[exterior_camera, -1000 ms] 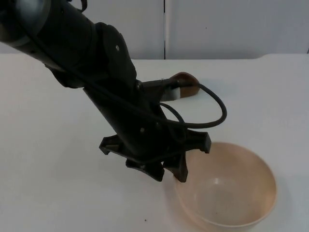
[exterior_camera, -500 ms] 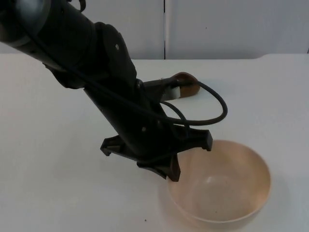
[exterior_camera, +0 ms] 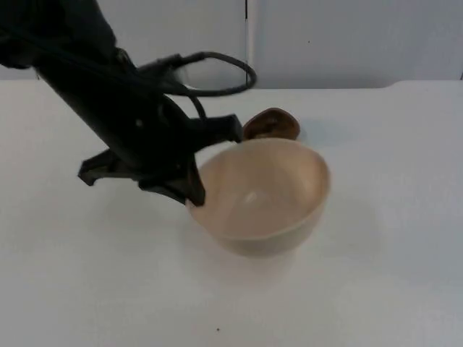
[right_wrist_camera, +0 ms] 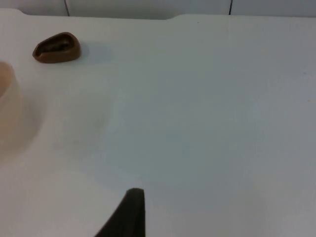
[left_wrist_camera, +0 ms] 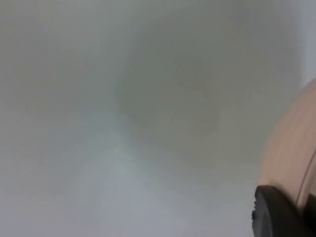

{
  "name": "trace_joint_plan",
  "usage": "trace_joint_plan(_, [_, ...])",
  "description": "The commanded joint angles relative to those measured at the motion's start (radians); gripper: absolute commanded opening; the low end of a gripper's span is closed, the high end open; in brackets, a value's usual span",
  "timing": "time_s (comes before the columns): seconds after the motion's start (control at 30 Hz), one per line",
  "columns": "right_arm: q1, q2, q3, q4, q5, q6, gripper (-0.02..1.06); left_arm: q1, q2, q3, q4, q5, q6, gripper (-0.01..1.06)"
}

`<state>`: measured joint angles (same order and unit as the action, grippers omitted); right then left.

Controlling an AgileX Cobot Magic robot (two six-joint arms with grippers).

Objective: Pick up the bowl with the left hand and pour the coffee beans from the cup into the bowl with the right hand.

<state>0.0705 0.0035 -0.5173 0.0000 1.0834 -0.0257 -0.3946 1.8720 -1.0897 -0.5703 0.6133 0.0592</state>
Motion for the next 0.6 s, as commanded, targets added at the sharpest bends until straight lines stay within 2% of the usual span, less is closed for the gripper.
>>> trace_joint_plan(0.0, [-0.005,-0.004,0.001,0.0,-0.004,-0.012,1.05,0.038,-0.03,-0.002,0.023,0.013,-0.023,0.0])
trace_joint_plan(0.17, [-0.005,-0.004,0.001,0.0,-0.004,-0.012,1.05,0.113,-0.09,-0.002,0.066,0.029,-0.023,0.0])
trace_joint_plan(0.33, [-0.005,-0.004,0.001,0.0,-0.004,-0.012,1.05,0.152,-0.138,-0.002,0.07,0.05,0.012,0.0])
trace_joint_plan(0.57, [-0.005,-0.004,0.001,0.0,-0.004,-0.012,1.05,0.163,-0.157,-0.002,0.117,0.114,0.022,0.0])
